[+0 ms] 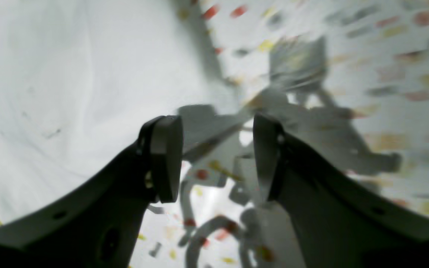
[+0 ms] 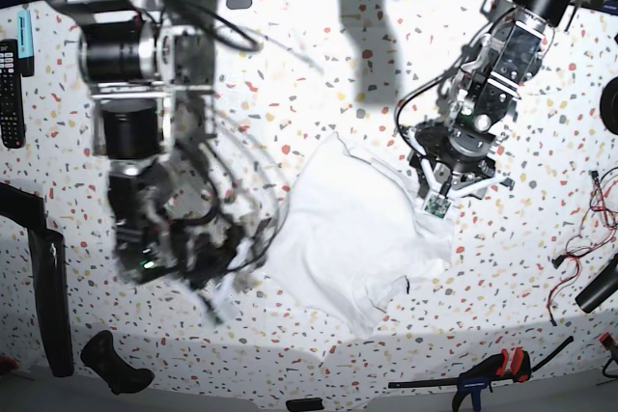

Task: Fold the T-shirt properly
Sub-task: 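Smooth the bundle's edges with both grippers and open them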

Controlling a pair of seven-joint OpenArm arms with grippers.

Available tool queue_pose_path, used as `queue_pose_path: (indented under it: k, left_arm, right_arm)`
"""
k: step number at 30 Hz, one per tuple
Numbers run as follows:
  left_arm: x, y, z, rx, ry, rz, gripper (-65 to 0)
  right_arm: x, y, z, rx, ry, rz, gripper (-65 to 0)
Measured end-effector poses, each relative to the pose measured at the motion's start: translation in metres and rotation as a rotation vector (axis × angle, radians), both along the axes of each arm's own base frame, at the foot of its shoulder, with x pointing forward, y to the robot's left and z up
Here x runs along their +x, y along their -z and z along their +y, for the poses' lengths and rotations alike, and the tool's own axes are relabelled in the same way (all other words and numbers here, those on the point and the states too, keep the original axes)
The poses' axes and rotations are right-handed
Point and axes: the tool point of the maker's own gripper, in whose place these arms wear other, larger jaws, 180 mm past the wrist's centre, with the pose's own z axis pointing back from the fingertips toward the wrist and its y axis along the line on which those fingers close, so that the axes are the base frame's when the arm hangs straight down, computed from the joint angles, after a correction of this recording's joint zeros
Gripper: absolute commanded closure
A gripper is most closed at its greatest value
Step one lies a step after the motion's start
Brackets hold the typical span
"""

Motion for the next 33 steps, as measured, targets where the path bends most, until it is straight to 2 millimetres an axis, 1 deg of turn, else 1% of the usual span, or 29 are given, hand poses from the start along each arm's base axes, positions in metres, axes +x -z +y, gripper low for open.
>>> queue_pose_path:
  k: [3, 5, 7, 11, 14, 16, 18, 21, 24, 26, 28, 31, 33]
  left_arm:
    - [0.0, 0.0, 0.0, 0.0, 0.0, 0.0, -27.9]
    - [0.001, 0.0, 0.002, 0.032, 0.015, -0.01, -27.9]
    - [0.002, -0.001, 0.005, 0.059, 0.023, -0.02, -27.9]
    - [0.003, -0.002, 0.005, 0.07, 0.025, -0.025, -27.9]
    - [0.003, -0.002, 0.005, 0.074, 0.026, -0.027, -27.9]
    - [0.005, -0.003, 0.009, 0.113, 0.038, -0.043, -27.9]
    - [0.006, -0.005, 0.013, 0.153, 0.046, -0.056, -27.9]
    - [0.007, -0.005, 0.018, 0.2, 0.047, -0.058, -27.9]
    - [0.007, -0.006, 0.021, 0.216, 0.05, -0.064, -27.9]
    - [0.01, -0.008, 0.026, 0.248, 0.053, -0.075, -27.9]
    - [0.013, -0.01, 0.03, 0.272, 0.049, -0.081, -27.9]
    - [0.022, -0.018, 0.032, 0.283, 0.044, -0.101, -27.9]
    - [0.026, -0.021, 0.035, 0.29, 0.035, -0.098, -27.9]
  right_arm:
    - [-0.009, 0.018, 0.022, 0.029, -0.019, 0.056, -30.1]
    - [-0.014, 0.022, 0.027, 0.032, -0.031, 0.083, -30.1]
    - [-0.024, 0.03, 0.029, 0.023, -0.049, 0.137, -30.1]
    - [-0.059, 0.045, 0.036, 0.048, -0.113, 0.323, -30.1]
    - [-0.082, 0.049, 0.048, 0.052, -0.185, 0.423, -30.1]
    - [-0.09, 0.053, 0.057, 0.052, -0.218, 0.437, -30.1]
    - [-0.102, 0.059, 0.069, 0.09, -0.243, 0.451, -30.1]
    - [-0.117, 0.069, 0.074, 0.105, -0.26, 0.464, -30.1]
    - [-0.124, 0.071, 0.081, 0.117, -0.269, 0.429, -30.1]
    - [-0.13, 0.069, 0.088, 0.135, -0.279, 0.404, -30.1]
    - [-0.141, 0.065, 0.097, 0.154, -0.304, 0.391, -30.1]
    - [-0.155, 0.061, 0.104, 0.157, -0.33, 0.364, -30.1]
    - [-0.168, 0.06, 0.109, 0.149, -0.356, 0.369, -30.1]
